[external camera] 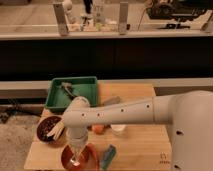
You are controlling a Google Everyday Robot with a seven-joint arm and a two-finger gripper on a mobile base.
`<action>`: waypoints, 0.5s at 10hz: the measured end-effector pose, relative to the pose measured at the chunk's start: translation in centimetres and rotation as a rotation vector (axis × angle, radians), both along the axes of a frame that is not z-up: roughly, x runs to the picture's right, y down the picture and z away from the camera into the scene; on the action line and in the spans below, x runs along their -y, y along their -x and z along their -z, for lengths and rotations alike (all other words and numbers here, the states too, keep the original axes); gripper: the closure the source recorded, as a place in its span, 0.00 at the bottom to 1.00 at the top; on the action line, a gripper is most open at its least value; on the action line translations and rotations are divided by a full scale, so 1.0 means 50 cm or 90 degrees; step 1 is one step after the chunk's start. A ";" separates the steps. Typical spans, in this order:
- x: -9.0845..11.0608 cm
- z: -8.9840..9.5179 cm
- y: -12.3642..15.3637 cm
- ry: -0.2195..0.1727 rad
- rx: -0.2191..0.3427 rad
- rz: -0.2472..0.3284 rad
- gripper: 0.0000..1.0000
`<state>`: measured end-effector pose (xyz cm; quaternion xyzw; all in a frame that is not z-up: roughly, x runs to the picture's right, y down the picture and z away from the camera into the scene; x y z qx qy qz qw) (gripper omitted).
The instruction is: Place fork in red bowl
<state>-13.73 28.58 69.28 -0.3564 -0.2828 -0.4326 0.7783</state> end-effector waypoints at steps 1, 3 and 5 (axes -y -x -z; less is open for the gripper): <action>-0.001 -0.001 -0.001 0.003 -0.002 0.000 0.58; -0.002 -0.001 0.001 0.008 -0.002 0.001 0.40; -0.005 -0.004 0.004 0.011 -0.001 0.003 0.22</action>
